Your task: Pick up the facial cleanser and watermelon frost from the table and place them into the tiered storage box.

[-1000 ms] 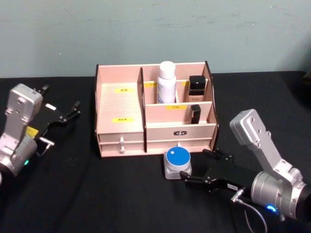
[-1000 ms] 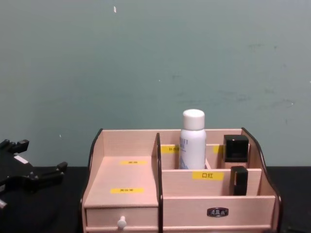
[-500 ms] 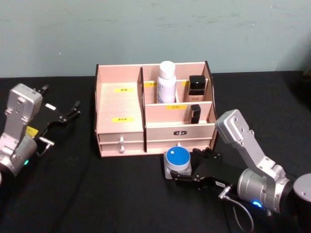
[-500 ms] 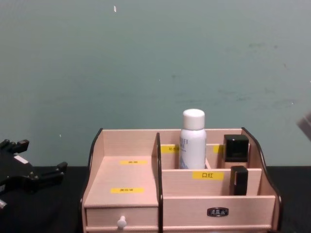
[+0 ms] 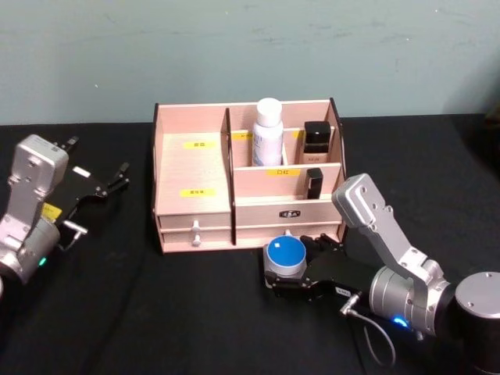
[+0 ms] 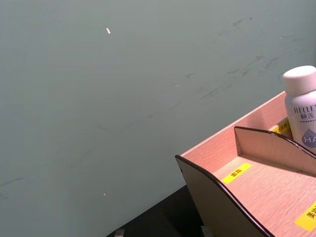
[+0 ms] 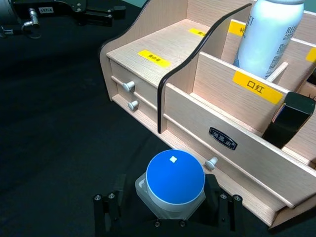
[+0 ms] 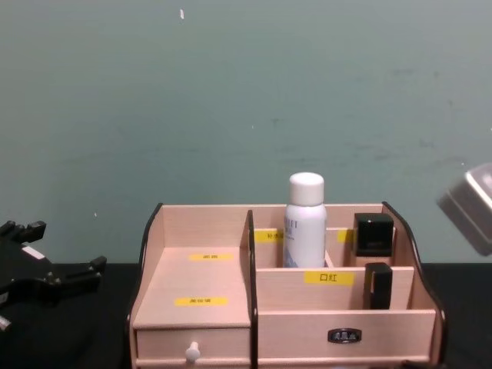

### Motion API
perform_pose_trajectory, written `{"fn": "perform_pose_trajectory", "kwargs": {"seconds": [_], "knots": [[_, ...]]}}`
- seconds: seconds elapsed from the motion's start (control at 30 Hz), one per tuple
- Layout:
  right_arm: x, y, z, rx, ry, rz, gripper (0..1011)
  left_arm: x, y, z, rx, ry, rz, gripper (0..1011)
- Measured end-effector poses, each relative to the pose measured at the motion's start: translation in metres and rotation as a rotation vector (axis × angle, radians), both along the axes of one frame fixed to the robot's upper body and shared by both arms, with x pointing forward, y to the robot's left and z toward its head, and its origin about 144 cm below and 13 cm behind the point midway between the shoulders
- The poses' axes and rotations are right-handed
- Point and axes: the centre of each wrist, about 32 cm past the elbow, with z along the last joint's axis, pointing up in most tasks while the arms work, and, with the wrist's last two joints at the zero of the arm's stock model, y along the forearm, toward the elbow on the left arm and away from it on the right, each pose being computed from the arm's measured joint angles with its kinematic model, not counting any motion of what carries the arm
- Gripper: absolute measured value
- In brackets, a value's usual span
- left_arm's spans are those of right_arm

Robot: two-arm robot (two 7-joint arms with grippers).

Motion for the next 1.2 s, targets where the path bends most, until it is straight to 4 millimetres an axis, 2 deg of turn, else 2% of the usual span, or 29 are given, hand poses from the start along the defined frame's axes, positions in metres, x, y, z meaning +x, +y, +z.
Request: {"fn": "perform_pose_trajectory", "kwargs": {"seconds": [0.8,1.0,1.1,1.2], "knots": [[0.0052,0.0031,-0.0033,-0.006,-0.003,0.002,998,0.0,0.0,0.0,0.0,0.0,0.0,1001],[0.0051,0.0029,-0.0033,-0.005,-0.003,0.002,865,0.0,0.0,0.0,0.0,0.0,0.0,1001],[0.0051,0.0028,-0.0033,-0.005,-0.002,0.001,760,0.0,0.0,0.0,0.0,0.0,0.0,1001],[0.005,0.0027,-0.0033,-0.005,-0.002,0.001,713,0.0,0.0,0.0,0.0,0.0,0.0,1001]]}}
